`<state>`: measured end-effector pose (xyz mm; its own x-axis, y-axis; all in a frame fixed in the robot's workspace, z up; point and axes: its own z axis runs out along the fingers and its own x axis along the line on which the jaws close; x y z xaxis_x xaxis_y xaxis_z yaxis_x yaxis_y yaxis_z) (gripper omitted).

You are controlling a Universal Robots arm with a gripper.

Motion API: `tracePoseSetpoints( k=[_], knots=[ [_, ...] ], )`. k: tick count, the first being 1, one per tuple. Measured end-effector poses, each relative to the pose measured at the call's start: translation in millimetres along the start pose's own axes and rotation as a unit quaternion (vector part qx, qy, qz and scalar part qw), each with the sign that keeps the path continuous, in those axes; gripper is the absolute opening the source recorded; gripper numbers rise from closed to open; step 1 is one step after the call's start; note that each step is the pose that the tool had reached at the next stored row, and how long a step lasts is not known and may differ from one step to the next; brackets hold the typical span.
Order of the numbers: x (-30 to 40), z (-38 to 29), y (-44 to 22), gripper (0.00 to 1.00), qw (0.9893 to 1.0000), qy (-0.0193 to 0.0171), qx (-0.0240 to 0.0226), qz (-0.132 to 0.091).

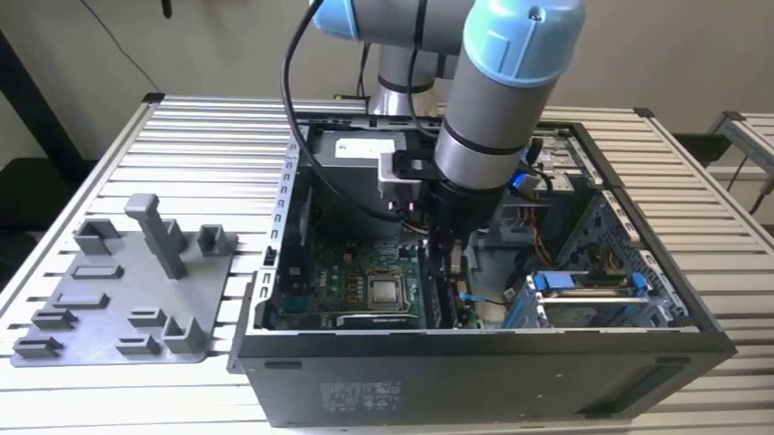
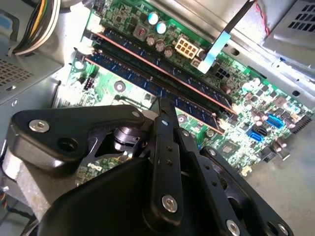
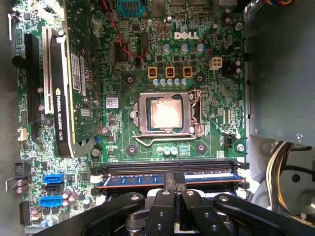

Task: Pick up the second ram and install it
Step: 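Press down the second ram until it locks into place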

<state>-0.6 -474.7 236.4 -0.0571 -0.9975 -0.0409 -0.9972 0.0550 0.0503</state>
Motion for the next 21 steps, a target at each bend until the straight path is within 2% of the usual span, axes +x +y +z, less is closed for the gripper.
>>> tracePoseSetpoints(
  k=[10,12,14,16,21],
  knots=[
    [1.6,16.8,-2.3,0.11,1.0,0.0007,0.0003,0.0],
    [1.5,17.8,-2.4,0.11,1.0,0.0003,0.0003,0.0],
    [0.6,11.8,-2.2,0.11,1.0,-0.0021,0.0007,0.0],
    [0.7,2.0,-1.6,0.11,1.0,-0.0009,0.0004,0.0],
    [-0.2,-20.1,-0.5,0.11,1.0,-0.0008,0.0003,0.0]
  ],
)
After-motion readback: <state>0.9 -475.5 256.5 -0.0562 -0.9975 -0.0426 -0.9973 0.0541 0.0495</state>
